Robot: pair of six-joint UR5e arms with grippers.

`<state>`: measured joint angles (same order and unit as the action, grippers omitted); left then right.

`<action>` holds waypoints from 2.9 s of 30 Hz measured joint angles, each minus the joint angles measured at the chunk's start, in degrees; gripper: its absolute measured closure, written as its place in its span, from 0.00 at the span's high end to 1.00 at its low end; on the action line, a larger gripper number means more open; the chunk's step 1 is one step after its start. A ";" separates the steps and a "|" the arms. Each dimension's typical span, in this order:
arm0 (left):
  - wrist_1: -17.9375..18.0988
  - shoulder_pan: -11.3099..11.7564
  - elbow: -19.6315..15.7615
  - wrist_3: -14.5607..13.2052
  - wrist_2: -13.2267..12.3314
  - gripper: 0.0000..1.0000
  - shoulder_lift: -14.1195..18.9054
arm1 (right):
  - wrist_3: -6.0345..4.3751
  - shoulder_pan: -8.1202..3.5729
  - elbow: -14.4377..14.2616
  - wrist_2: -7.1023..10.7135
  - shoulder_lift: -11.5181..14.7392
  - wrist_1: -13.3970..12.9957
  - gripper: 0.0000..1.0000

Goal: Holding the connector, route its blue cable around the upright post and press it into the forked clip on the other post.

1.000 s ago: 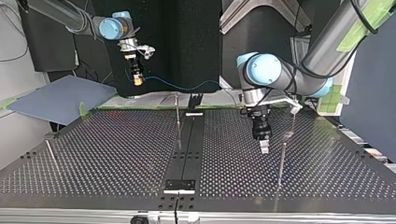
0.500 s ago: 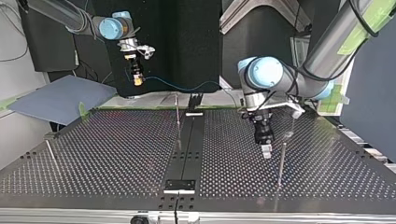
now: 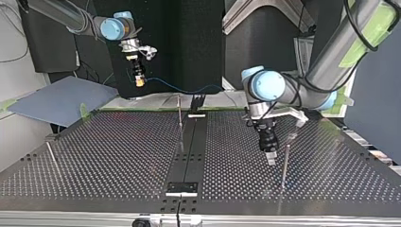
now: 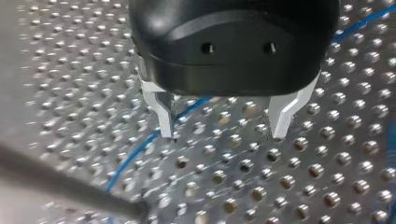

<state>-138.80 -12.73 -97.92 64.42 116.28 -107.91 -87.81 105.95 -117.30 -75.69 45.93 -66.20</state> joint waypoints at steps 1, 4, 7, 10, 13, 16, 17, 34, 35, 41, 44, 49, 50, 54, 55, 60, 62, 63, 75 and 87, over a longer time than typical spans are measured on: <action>-0.29 -0.03 0.07 -0.03 0.07 1.00 -0.10 | 0.00 0.00 0.00 0.00 0.00 0.00 0.00; -0.84 -0.11 0.18 -0.09 0.19 1.00 -0.25 | 0.03 0.00 0.00 0.00 0.00 0.00 0.00; -1.45 -0.56 0.15 -0.54 0.69 1.00 -0.25 | 0.05 0.00 0.01 -0.01 0.00 0.00 0.00; -1.89 -1.08 0.13 -0.79 1.63 1.00 -0.23 | 0.07 0.00 0.01 -0.01 0.00 0.05 0.00; -2.10 -1.44 0.13 -0.69 2.12 1.00 -0.23 | 0.07 0.00 0.01 -0.03 0.00 0.08 0.00; -2.40 -1.67 0.06 0.13 2.34 1.00 -0.14 | 0.08 0.00 0.01 -0.03 0.00 0.07 0.00; -2.48 -1.66 -0.12 0.61 2.34 1.00 0.02 | 0.08 0.00 0.01 -0.02 0.00 0.05 0.00; 0.77 -1.99 -3.76 6.24 0.75 1.00 3.27 | 0.07 0.00 0.00 -0.03 0.00 0.01 0.00; 0.81 -2.08 -3.76 5.87 0.75 1.00 3.27 | 0.07 0.00 0.01 -0.02 0.00 0.01 0.00; 1.28 -2.35 -3.78 3.81 0.33 1.00 3.23 | 0.02 0.00 0.01 -0.02 0.00 -0.03 0.00; 1.64 -2.38 -3.78 2.60 0.13 1.00 3.22 | 0.00 0.00 0.00 -0.03 0.00 -0.06 0.00; 1.86 -2.40 -3.76 0.19 0.06 1.00 3.21 | -0.01 0.00 0.00 -0.05 0.00 -0.07 0.00; 1.89 -2.41 -3.75 -0.39 0.06 1.00 3.20 | 0.00 0.00 0.00 -0.04 0.00 -0.08 0.00; 1.93 -2.50 -3.75 -2.19 0.15 1.00 3.01 | 0.02 0.00 0.00 -0.05 0.00 -0.04 0.00; 1.94 -2.52 -3.75 -2.63 0.22 1.00 2.84 | 0.03 0.00 0.00 -0.05 0.00 -0.02 0.00; 2.07 -2.62 -3.68 -5.16 1.59 1.00 1.04 | 0.07 0.00 0.00 -0.04 0.00 0.01 0.00; 2.15 -2.66 -3.67 -6.19 1.96 1.00 0.50 | 0.07 0.00 0.00 -0.04 0.00 0.01 0.00; 2.20 -2.67 -3.67 -6.65 2.07 1.00 0.37 | 0.07 0.00 0.00 -0.03 0.00 0.01 0.00; 2.23 -3.20 -3.75 -12.29 2.35 1.00 0.07 | 0.00 0.00 -0.01 -0.06 0.00 -0.04 0.00; 1.72 -4.08 -3.83 -17.72 3.76 1.00 -2.57 | -0.07 0.00 0.01 -0.08 0.00 -0.08 0.00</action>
<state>-137.09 -16.81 -101.75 46.70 120.03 -110.48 -87.88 105.95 -117.30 -75.77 45.93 -66.28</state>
